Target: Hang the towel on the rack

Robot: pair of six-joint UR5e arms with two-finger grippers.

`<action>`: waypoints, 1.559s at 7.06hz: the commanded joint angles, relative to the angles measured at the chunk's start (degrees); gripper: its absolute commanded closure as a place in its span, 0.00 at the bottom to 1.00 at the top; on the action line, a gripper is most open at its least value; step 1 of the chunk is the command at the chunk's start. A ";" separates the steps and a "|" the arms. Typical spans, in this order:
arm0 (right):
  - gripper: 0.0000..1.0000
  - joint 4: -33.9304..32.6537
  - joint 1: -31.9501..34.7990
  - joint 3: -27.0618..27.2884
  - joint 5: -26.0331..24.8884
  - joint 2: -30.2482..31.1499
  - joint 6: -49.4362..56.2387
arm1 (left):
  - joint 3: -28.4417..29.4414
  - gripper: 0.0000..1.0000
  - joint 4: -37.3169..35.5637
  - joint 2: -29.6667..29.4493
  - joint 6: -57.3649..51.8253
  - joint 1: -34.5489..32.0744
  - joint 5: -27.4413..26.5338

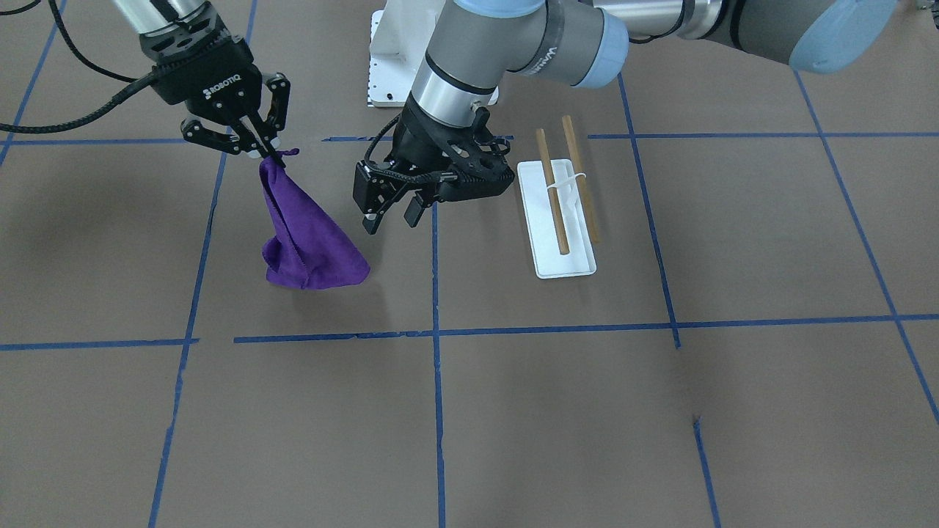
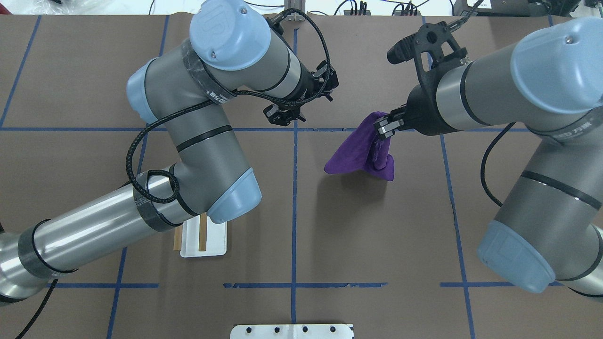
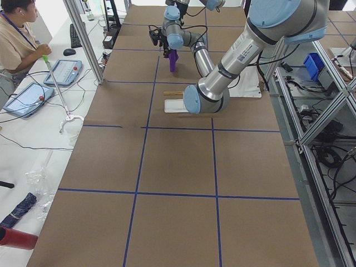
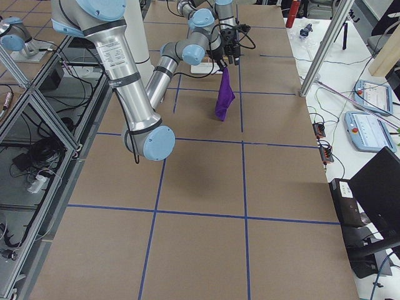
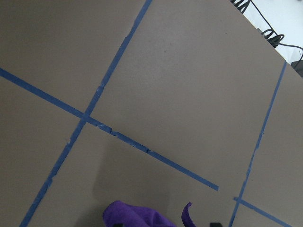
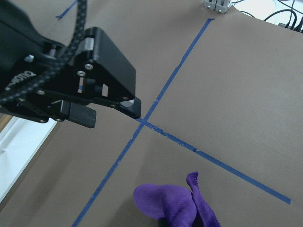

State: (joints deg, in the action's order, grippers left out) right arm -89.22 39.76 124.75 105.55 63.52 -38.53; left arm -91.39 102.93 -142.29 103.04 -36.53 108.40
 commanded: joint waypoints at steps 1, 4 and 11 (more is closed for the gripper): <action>1.00 -0.16 -1.27 0.14 -2.10 -1.64 -0.06 | -2.37 0.27 -0.98 2.18 0.14 2.14 0.41; 1.00 0.54 -5.55 3.64 -6.63 -2.35 -0.06 | -3.09 0.27 -1.51 1.67 6.45 3.30 3.31; 1.00 3.97 -6.54 4.00 -7.37 -2.26 0.03 | -5.37 0.61 -1.51 2.19 8.48 3.30 3.49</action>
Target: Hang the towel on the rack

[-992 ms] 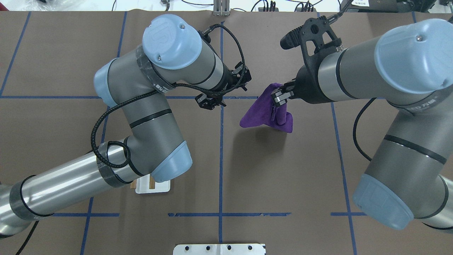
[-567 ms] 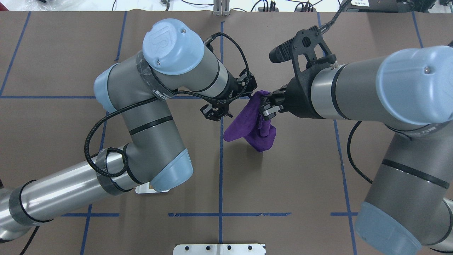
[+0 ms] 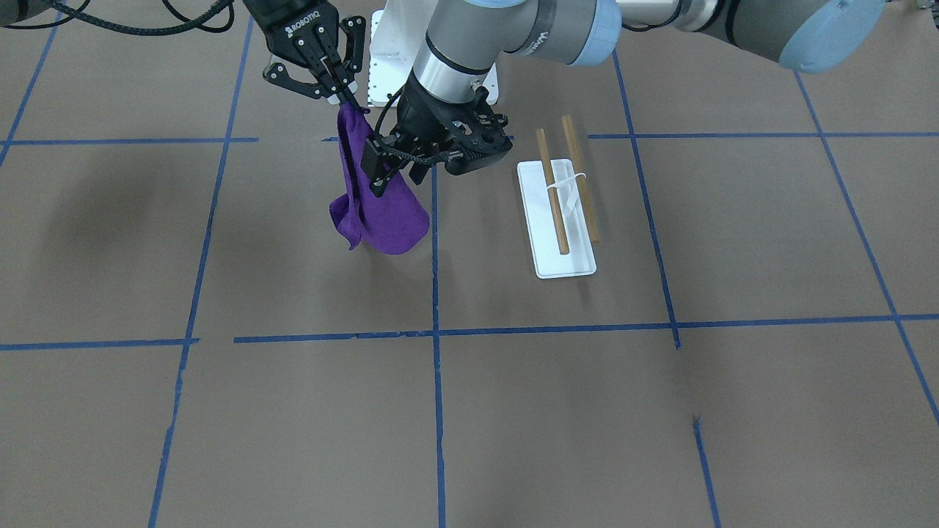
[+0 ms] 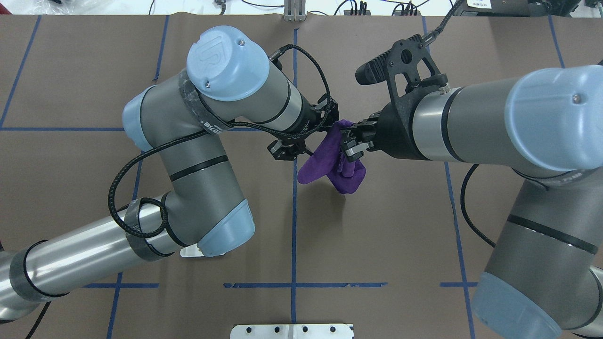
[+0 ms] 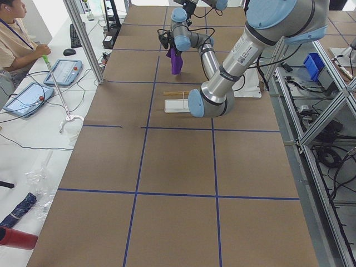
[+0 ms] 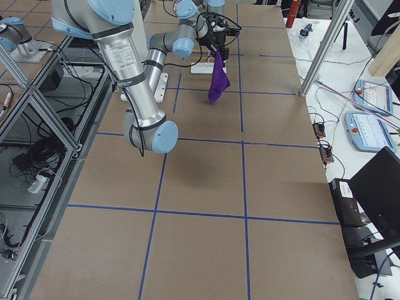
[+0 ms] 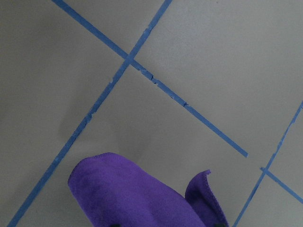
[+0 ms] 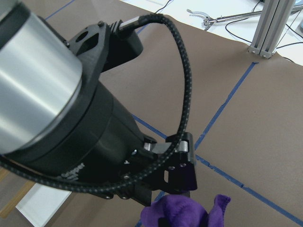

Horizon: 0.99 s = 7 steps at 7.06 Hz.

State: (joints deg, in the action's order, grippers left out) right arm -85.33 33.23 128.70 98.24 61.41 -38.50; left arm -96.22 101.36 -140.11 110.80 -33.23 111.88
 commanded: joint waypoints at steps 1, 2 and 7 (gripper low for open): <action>1.00 -0.01 -0.01 0.24 -0.07 -0.23 0.00 | -0.55 0.69 -0.02 0.01 0.99 0.00 0.00; 1.00 0.07 -0.01 0.32 -0.07 -0.23 0.00 | -0.55 1.00 -0.02 0.01 1.00 0.00 -0.09; 0.48 -0.01 -0.44 0.33 1.07 0.20 -0.08 | -3.71 1.00 0.07 2.82 0.03 0.00 -0.35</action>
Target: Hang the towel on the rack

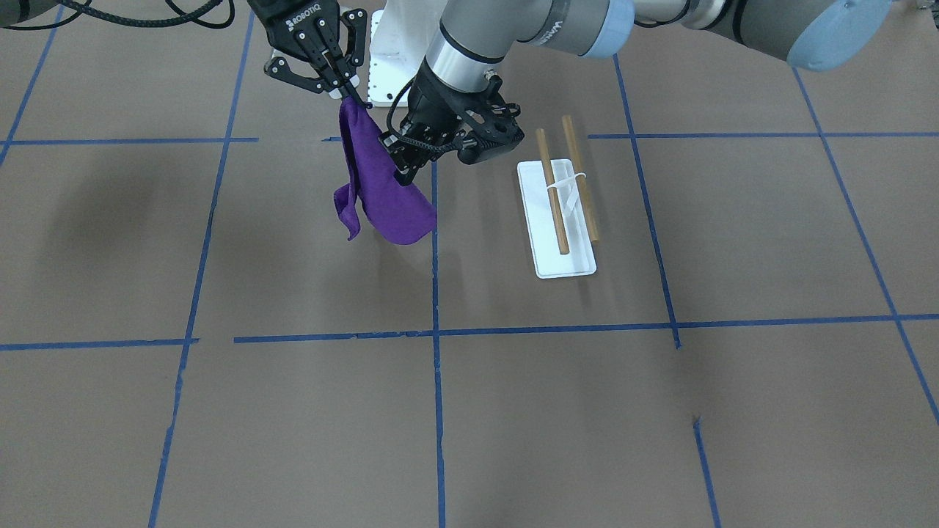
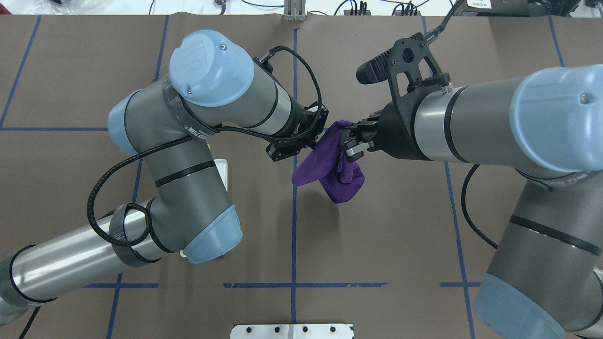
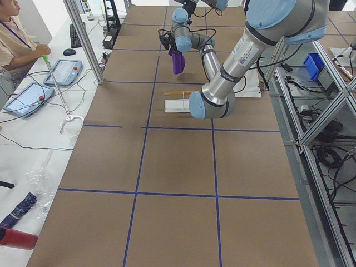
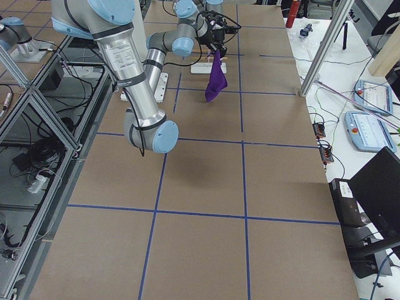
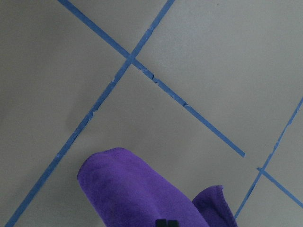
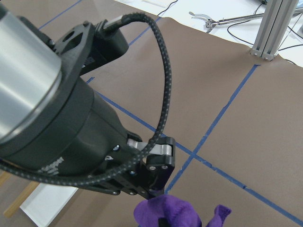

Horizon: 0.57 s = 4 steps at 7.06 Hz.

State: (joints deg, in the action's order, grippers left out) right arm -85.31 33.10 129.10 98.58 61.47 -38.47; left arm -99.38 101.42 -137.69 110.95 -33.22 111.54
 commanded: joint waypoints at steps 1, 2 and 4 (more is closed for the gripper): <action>0.00 -0.38 -0.31 0.36 1.69 0.31 -0.11 | -0.64 1.00 0.00 0.93 -0.12 0.00 -0.01; 0.00 -0.99 -0.14 -0.07 5.62 0.49 -0.11 | -0.90 1.00 0.00 1.37 -0.12 -0.09 -0.09; 0.00 -7.99 4.41 -0.16 12.57 0.40 0.07 | -4.47 1.00 0.00 6.43 -4.05 -0.52 -0.27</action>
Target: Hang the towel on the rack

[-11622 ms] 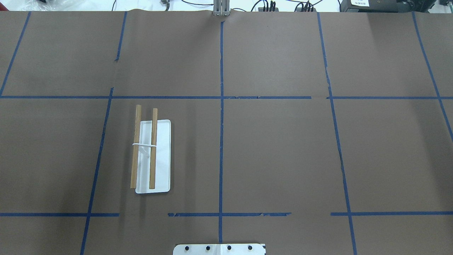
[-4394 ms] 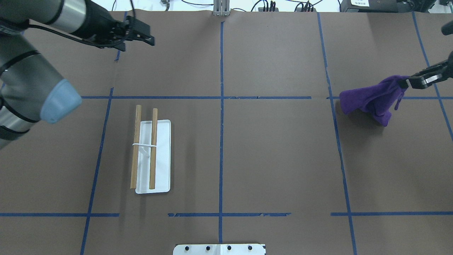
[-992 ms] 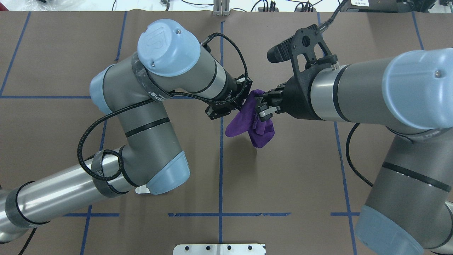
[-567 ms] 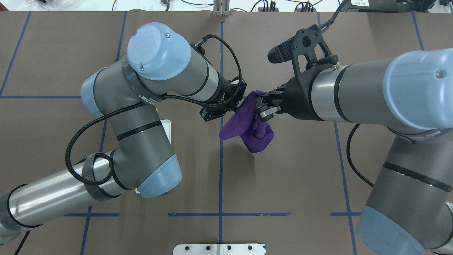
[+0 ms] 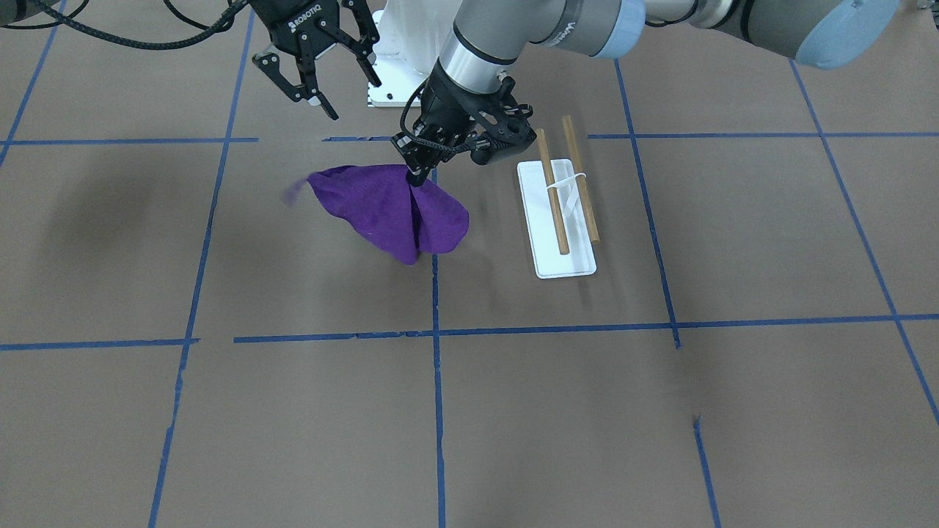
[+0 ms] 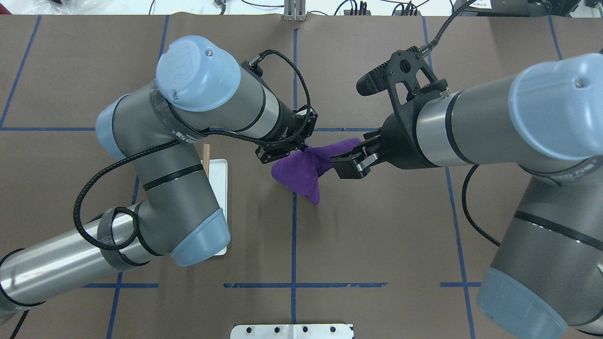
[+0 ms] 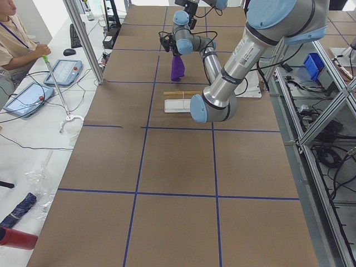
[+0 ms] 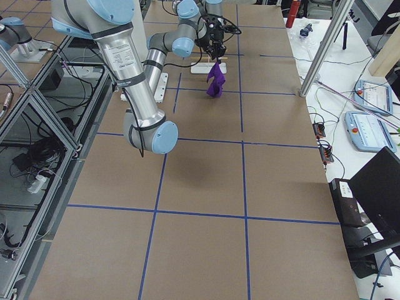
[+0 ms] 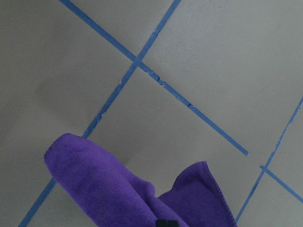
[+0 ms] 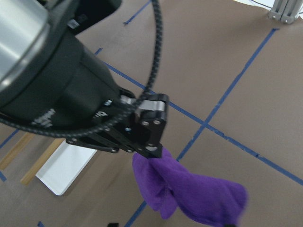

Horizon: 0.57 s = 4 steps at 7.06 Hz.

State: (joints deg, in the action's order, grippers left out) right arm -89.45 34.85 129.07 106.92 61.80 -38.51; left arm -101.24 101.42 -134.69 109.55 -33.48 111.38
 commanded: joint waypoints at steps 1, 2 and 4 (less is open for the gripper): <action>0.00 -5.54 4.34 -0.40 4.96 0.60 0.62 | -7.17 1.00 0.00 8.51 -6.77 -0.70 -0.19; 0.00 -7.73 5.75 -0.92 5.32 2.08 1.32 | -10.69 1.00 0.00 12.74 -12.29 -2.19 -0.19; 0.00 -18.23 11.52 -4.60 6.62 2.01 15.73 | -13.62 1.00 0.09 20.74 -26.24 -4.48 -0.02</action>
State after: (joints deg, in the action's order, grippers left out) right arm -101.19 42.73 126.59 112.48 63.78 -31.92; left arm -112.90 101.45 -119.01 91.82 -36.80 111.23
